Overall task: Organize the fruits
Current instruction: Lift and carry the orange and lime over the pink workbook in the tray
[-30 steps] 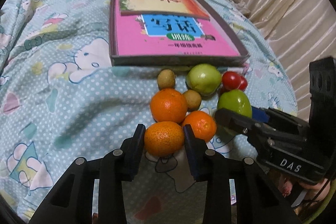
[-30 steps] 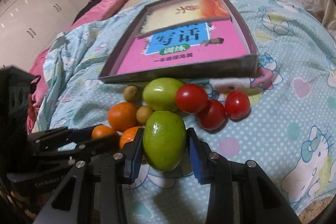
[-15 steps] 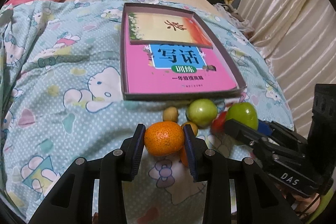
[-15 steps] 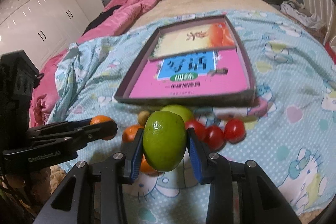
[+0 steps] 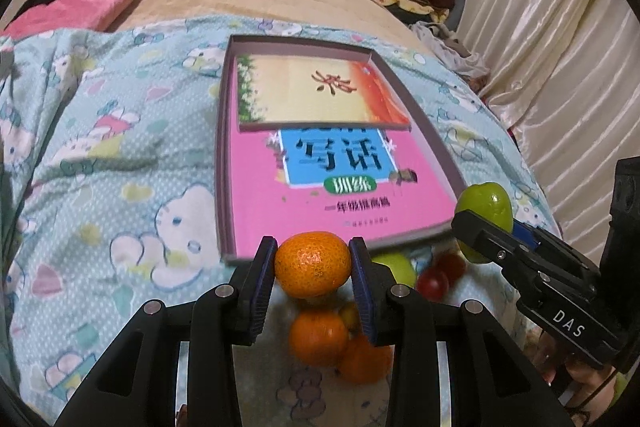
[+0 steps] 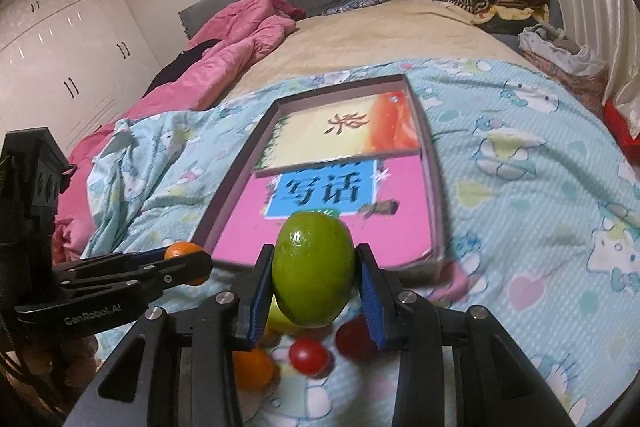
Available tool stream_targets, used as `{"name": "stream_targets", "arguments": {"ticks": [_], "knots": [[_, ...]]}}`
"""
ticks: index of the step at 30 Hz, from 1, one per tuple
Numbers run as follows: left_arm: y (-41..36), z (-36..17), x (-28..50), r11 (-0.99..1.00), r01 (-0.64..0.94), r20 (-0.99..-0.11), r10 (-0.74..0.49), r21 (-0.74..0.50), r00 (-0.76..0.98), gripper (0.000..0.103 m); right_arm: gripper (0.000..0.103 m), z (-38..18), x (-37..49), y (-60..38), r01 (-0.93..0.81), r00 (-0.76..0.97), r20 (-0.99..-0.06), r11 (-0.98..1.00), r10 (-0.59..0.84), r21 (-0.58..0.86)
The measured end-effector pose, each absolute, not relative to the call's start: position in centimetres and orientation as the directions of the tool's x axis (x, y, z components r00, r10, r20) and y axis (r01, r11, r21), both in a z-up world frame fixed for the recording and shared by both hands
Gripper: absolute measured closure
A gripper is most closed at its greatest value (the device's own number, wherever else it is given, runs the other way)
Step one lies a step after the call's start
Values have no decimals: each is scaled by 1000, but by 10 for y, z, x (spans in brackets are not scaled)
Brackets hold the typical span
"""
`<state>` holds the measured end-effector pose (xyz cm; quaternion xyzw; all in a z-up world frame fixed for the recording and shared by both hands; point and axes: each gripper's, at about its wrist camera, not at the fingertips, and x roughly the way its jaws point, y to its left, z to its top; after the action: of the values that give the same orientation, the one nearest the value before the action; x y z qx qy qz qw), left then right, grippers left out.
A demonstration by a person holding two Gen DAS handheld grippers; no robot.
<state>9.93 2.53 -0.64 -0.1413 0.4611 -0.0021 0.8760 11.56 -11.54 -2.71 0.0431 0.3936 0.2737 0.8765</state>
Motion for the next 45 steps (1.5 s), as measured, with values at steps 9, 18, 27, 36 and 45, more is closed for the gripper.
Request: {"name": "stream_targets", "arguments": {"ticks": [9,18,27,36,45], "knots": [[26,-11,120,965,-135,-800,-104,-226,591,65,63,-29,142,-114,-437,583,-673,874,455,213],[36,-26,137,961,-159,-801,-91,-226,592,65,63,-39,165,-105,-439,600,-696,890,394,126],[33,-43,145,970,-157,-811,-62,-186,581,65,63,-54,166,-95,-468,577,-735,882,357,60],[31,-44,146,977,-145,-806,-42,-157,591,65,63,-63,167,-91,-478,562,-756,878,335,34],[29,-45,146,979,-141,-806,-37,-148,591,65,63,-68,165,-86,-488,576,-758,873,306,-19]]}}
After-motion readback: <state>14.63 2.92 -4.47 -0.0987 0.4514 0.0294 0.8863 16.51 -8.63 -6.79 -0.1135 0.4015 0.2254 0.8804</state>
